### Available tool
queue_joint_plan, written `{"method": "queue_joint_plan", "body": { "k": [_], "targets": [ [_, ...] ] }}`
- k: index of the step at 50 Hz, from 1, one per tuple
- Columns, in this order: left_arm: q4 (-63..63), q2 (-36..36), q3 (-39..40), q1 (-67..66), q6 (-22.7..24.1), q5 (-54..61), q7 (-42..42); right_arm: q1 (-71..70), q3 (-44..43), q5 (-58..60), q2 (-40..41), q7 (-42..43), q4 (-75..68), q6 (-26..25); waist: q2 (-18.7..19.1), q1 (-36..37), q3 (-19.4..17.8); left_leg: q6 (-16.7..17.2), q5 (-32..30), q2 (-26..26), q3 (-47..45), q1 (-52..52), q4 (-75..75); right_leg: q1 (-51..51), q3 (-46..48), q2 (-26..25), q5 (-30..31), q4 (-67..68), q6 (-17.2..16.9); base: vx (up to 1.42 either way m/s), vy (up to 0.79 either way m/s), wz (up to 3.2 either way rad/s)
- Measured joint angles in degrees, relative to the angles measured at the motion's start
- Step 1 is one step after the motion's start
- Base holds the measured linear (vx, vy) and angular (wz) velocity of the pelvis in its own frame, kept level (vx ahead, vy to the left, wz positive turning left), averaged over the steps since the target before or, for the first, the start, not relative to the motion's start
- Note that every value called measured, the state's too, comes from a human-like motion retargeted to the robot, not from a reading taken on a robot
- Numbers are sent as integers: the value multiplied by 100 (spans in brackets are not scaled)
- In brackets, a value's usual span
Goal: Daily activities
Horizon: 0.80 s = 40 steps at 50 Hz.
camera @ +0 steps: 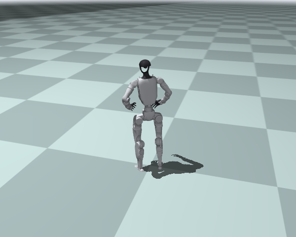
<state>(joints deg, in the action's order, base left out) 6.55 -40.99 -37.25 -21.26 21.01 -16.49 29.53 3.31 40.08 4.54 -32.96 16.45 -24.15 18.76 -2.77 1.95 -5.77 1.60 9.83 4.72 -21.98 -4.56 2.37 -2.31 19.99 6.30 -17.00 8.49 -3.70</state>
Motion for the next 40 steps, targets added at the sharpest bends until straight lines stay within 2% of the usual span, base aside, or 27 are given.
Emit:
{"method": "queue_joint_plan", "body": {
  "k": [18, 40],
  "targets": [
    [-33, -66, -223, 121, 164, 409, -321, 132, -101, -941, 77, -241, 84, 130, 33, -20, -4, 38, -8, 35, -40, -4, -1, 19, -46, -34, 10, 17, 13, 0, 0, 0],
    [11, 36, -179, 154, 141, 991, -1118, 358, -395, -2291, 256, -1009, 59, -25, 31, -12, -68, 46, -81, 15, -12, -40, -172, 28, -85, -55, 72, -11, 29, 0, 0, 0]
  ]
}}
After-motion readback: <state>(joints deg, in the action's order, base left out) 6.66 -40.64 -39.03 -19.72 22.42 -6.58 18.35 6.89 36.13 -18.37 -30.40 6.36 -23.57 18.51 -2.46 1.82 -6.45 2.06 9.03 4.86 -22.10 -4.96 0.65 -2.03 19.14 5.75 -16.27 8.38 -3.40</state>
